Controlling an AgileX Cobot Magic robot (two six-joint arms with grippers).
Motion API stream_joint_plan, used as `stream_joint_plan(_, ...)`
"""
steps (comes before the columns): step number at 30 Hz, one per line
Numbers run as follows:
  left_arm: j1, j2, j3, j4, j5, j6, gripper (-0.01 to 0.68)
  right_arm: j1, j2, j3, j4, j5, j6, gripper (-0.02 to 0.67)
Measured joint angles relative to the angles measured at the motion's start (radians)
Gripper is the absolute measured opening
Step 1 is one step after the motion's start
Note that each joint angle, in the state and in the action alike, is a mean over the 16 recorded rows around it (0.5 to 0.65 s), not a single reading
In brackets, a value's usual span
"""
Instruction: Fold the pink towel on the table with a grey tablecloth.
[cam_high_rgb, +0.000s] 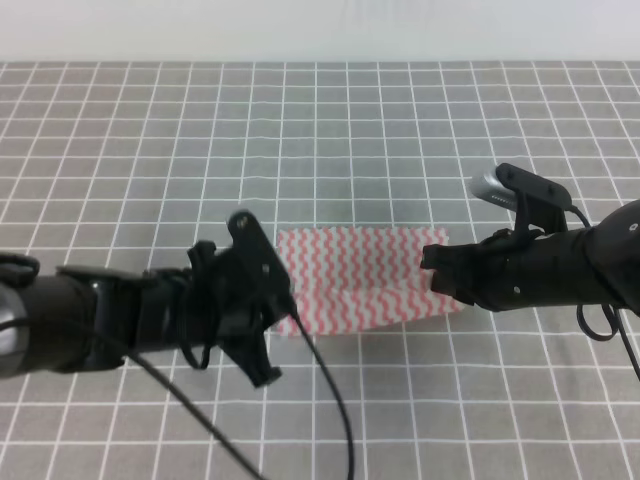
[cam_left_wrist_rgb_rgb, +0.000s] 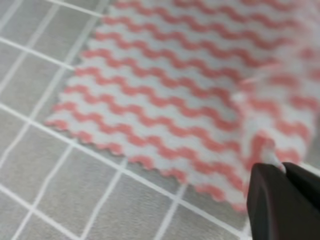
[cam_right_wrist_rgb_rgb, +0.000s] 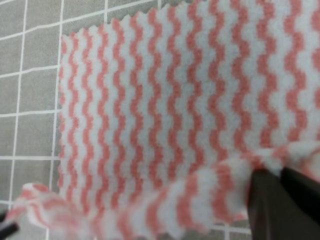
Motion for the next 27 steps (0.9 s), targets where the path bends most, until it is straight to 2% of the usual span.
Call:
stream_joint_plan(6,0.000,0.001,-0.036,-0.002,-0.013,-0.070,-0.002,0.000,0.001,-0.003,0.001,-0.013,0.000,-0.015)
stream_joint_plan(19,0.000,0.030,-0.065,-0.002,-0.037,-0.107,-0.003,0.000,0.002,-0.021,0.000,-0.034,0.000,-0.018)
stream_joint_plan(27,0.000,0.079,-0.102,0.000,-0.040,-0.241,-0.003,-0.003,0.001,-0.026,-0.006,-0.040,0.000,-0.020)
